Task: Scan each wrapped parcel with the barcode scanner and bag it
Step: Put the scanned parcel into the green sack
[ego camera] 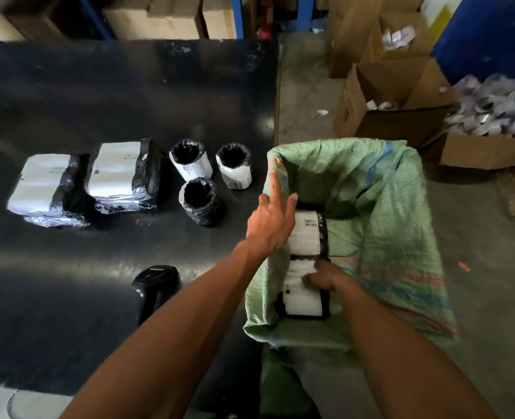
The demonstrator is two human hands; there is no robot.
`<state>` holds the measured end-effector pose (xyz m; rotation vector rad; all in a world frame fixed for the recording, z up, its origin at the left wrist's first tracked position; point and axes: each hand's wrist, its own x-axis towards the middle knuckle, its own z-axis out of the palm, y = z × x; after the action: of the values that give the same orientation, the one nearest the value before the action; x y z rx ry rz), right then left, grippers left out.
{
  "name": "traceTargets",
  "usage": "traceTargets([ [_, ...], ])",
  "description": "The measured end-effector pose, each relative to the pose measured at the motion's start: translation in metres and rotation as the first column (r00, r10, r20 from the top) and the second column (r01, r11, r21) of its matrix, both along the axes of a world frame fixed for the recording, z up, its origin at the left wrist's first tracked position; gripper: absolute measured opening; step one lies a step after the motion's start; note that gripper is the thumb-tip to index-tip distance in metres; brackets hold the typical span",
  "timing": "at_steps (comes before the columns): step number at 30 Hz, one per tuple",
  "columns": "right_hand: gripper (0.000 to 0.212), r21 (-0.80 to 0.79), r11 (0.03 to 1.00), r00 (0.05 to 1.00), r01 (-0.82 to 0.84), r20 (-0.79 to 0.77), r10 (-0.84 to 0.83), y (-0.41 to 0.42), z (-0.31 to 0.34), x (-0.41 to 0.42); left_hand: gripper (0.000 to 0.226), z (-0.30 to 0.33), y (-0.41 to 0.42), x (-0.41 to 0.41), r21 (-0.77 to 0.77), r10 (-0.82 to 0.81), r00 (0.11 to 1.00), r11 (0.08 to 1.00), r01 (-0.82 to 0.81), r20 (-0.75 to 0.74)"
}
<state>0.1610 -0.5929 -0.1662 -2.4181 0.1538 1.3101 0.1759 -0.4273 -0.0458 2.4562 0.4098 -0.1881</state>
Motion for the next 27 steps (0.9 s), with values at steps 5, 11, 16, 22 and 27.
traceTargets([
  [5, 0.060, 0.038, 0.990, 0.985, 0.137, 0.104, -0.140, -0.018, 0.050, 0.010, 0.068, 0.015, 0.033, -0.008, -0.049, -0.157, 0.985, 0.987, 0.154, -0.078],
  [11, 0.052, 0.160, 0.925, 0.828, 0.346, 0.411, -0.381, 0.010, 0.111, 0.037, 0.066, 0.044, 0.106, -0.018, -0.008, -0.129, 0.992, 0.992, 0.129, -0.009],
  [16, 0.042, 0.266, 0.915, 0.659, 0.304, 0.634, -0.404, 0.082, 0.172, 0.049, 0.059, 0.064, 0.195, -0.034, 0.035, -0.025, 0.991, 0.999, 0.021, 0.128],
  [22, 0.038, 0.335, 0.930, 0.624, 0.152, 0.697, -0.353, 0.196, 0.203, 0.015, 0.061, 0.069, 0.318, -0.067, 0.111, 0.130, 0.986, 0.984, -0.142, 0.107],
  [27, 0.042, 0.198, 0.978, 0.737, 0.065, 0.651, -0.181, 0.276, 0.197, -0.038, 0.066, 0.051, 0.409, -0.094, 0.184, 0.209, 0.977, 0.960, -0.214, 0.042],
])
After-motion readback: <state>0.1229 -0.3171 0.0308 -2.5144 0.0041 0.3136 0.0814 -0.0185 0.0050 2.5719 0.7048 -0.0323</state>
